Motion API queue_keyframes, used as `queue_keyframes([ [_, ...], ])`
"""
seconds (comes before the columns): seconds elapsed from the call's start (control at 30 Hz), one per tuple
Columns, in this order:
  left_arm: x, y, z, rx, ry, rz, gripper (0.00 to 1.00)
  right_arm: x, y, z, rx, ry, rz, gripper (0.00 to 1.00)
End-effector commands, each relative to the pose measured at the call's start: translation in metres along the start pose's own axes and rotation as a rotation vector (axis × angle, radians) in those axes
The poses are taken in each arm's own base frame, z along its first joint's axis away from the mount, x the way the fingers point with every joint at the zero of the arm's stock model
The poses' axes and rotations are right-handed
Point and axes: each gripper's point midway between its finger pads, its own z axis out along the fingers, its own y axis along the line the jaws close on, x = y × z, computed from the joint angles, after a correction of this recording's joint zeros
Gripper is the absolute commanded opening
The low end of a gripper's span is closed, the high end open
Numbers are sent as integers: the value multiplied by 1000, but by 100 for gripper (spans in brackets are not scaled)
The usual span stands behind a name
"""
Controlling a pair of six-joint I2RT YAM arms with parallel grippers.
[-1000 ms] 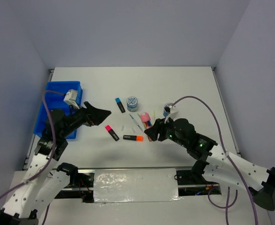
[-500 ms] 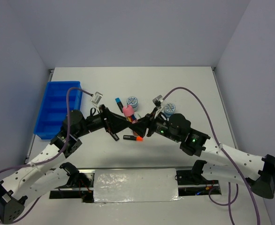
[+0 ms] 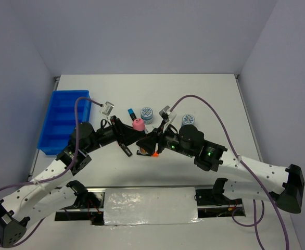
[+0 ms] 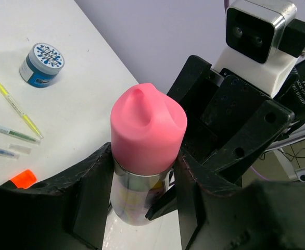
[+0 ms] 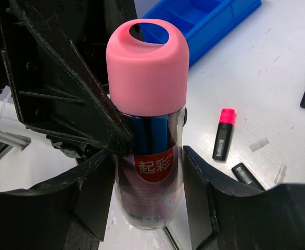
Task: Sort the stationery into containers
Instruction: Pick up the stationery from the center of the board, then place the stationery in the storage box.
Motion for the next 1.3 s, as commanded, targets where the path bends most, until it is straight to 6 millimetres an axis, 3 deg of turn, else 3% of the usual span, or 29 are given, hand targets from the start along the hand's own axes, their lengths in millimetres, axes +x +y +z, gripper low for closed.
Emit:
queue_keyframes([
  [0.0, -20, -8, 2, -8, -64, 30, 22, -31, 30, -1, -108, -81, -45, 0],
  [0.07, -19, -10, 1, 0, -62, 26, 20, -32, 29, -1, -101, -87, -46, 0],
  [0.1, -20, -11, 1, 7, -67, 31, 5, -32, 28, -1, -98, -86, -48, 0],
  [0.13, -21, -10, 1, 1, -70, 34, 0, -32, 28, -2, -98, -88, -49, 0],
  [0.23, -28, -3, -2, -60, -101, 49, 0, -33, 28, -4, -99, -93, -57, 1],
  [0.27, -35, 1, -4, -98, -135, 52, 0, -31, 24, -5, -86, -94, -53, 7],
  [0.33, -37, 7, -7, -135, -148, 59, 0, -30, 16, -6, -48, -105, -41, 30],
  [0.37, -40, 9, -10, -148, -170, 59, 0, -29, 11, -8, -32, -116, -37, 54],
  [0.43, -43, 8, -14, -152, -194, 55, 0, -28, 7, -9, -11, -128, -19, 85],
  [0.5, -48, 9, -19, -168, -225, 51, 0, -26, 0, -11, 23, -133, -5, 99],
  [0.67, -64, 7, -35, -228, -295, 48, 0, -23, -16, -12, 105, -115, 3, 100],
  [0.73, -81, 18, -45, -328, -377, 45, 0, -23, -28, -16, 171, -117, 0, 100],
  [0.8, -96, 32, -65, -493, -423, 18, 0, -27, -39, -26, 229, -138, 5, 100],
  [0.83, -113, 53, -85, -654, -529, 9, 0, -21, -47, -32, 271, -126, 7, 100],
  [0.93, -150, 71, -138, -948, -746, -19, 0, -32, -70, -61, 405, -211, 50, 100],
  [1.07, -199, 85, -174, -1077, -1000, -69, 0, -33, -88, -88, 508, -255, 108, 100],
  [1.1, -206, 99, -170, -1114, -998, -73, 0, -30, -89, -92, 512, -243, 105, 100],
  [1.13, -216, 100, -157, -1058, -950, -86, 0, -30, -89, -94, 512, -242, 102, 100],
  [1.17, -237, 116, -169, -1077, -992, -100, 0, -28, -89, -95, 512, -233, 98, 100],
  [1.2, -246, 143, -159, -1099, -941, -132, 0, -25, -90, -96, 514, -220, 94, 100],
  [1.23, -247, 156, -140, -1026, -853, -191, 0, -24, -89, -98, 510, -218, 90, 100],
  [1.27, -270, 177, -158, -1024, -907, -206, 0, -23, -89, -100, 507, -216, 88, 100],
])
